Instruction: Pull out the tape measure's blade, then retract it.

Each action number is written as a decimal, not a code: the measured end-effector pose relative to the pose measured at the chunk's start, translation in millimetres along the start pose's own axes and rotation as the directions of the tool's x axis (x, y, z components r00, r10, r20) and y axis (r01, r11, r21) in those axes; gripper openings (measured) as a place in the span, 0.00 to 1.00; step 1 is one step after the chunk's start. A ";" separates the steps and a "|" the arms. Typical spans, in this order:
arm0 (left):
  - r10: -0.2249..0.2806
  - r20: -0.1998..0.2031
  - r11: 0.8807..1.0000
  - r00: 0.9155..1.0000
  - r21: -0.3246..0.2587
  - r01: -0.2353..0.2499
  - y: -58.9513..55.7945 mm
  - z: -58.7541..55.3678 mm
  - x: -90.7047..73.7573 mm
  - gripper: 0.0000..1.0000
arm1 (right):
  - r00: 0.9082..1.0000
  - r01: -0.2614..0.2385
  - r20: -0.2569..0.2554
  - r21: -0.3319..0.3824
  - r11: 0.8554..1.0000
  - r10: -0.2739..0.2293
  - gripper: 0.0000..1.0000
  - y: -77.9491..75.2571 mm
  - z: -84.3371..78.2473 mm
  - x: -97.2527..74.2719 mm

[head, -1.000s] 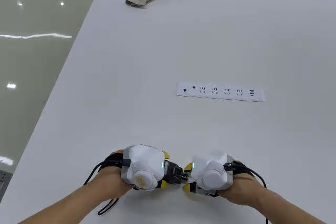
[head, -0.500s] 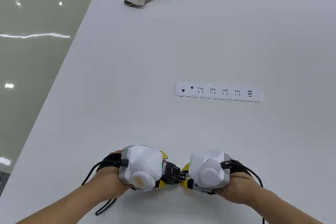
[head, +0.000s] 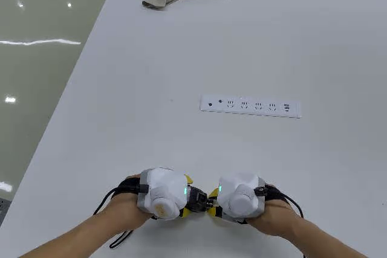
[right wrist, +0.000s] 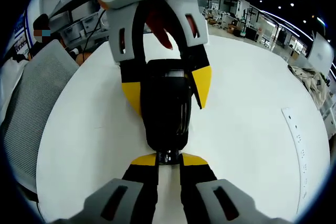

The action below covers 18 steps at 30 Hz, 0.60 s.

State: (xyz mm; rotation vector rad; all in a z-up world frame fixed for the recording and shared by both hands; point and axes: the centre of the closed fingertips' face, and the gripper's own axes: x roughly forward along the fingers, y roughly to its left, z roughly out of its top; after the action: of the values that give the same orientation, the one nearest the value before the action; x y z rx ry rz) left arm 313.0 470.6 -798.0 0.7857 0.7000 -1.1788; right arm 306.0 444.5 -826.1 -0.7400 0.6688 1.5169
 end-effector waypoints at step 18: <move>-0.001 -0.025 1.000 1.000 -0.027 0.000 1.4 -0.3 -0.1 0.35 | 1.000 0.009 0.007 -0.011 1.000 -0.009 0.14 -2.3 -7.0 -3.8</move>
State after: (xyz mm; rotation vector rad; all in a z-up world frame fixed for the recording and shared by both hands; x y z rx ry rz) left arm 314.3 471.1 -797.8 0.7792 0.7357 -1.1596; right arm 308.9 436.9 -827.4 -0.7447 0.6514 1.5157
